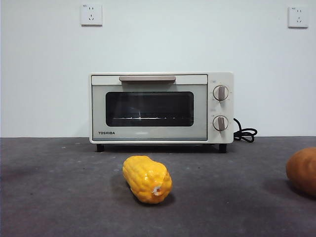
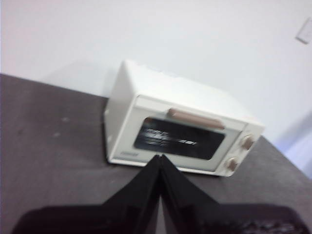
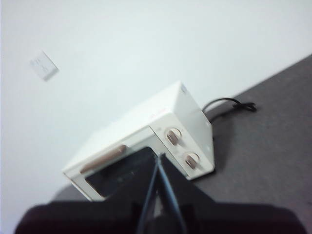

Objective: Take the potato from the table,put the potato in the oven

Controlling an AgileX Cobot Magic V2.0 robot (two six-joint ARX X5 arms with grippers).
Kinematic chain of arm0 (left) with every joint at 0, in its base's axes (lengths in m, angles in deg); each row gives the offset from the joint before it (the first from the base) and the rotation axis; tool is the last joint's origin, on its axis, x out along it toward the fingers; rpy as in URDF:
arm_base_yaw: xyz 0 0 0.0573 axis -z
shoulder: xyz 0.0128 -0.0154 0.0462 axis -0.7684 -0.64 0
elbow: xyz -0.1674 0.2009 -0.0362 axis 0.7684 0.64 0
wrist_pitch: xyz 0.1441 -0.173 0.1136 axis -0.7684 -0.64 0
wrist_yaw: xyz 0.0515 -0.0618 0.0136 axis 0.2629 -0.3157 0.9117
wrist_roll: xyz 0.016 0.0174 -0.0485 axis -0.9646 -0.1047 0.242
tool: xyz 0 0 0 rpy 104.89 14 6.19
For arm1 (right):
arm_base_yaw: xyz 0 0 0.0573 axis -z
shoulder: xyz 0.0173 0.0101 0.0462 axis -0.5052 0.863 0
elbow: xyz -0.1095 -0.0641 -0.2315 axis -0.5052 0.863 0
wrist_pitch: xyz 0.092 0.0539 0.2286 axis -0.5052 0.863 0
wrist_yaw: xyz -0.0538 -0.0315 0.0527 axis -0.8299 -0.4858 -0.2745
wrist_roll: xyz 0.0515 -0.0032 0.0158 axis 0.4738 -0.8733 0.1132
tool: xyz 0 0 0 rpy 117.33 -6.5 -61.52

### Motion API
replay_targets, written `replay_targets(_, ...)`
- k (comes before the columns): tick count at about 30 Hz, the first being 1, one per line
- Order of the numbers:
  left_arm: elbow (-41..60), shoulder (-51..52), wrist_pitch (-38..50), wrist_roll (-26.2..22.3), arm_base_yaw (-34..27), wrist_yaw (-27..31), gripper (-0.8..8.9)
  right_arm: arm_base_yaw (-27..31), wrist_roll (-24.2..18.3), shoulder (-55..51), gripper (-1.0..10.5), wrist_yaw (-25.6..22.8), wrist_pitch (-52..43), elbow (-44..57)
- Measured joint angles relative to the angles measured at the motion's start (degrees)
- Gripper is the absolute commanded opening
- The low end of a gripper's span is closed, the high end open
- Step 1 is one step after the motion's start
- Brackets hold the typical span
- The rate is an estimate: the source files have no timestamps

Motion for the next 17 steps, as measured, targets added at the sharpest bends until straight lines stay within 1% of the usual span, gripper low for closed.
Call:
replay_targets(6,-10.4,-12.1,0.0,0.0,0.0,-4.2,-0.06,0.0,-6.6,10.0,-0.1,0.0,13.3,-15.0)
replay_targets(10,-15.7,-19.4,0.0,0.0,0.0,-7.1,-0.06,0.0,-10.2,16.9,0.0,0.2,19.8,-23.6)
replay_targets(14,-20.7,-27.5,-0.5,0.0,0.0,-12.1,-0.06,0.0,-13.8,23.0,0.0,3.3,24.8,-30.5)
replay_targets(17,-24.4,-33.9,-2.7,0.0,0.2,-16.0,-0.06,0.0,-16.0,27.1,0.0,5.5,27.8,-34.7)
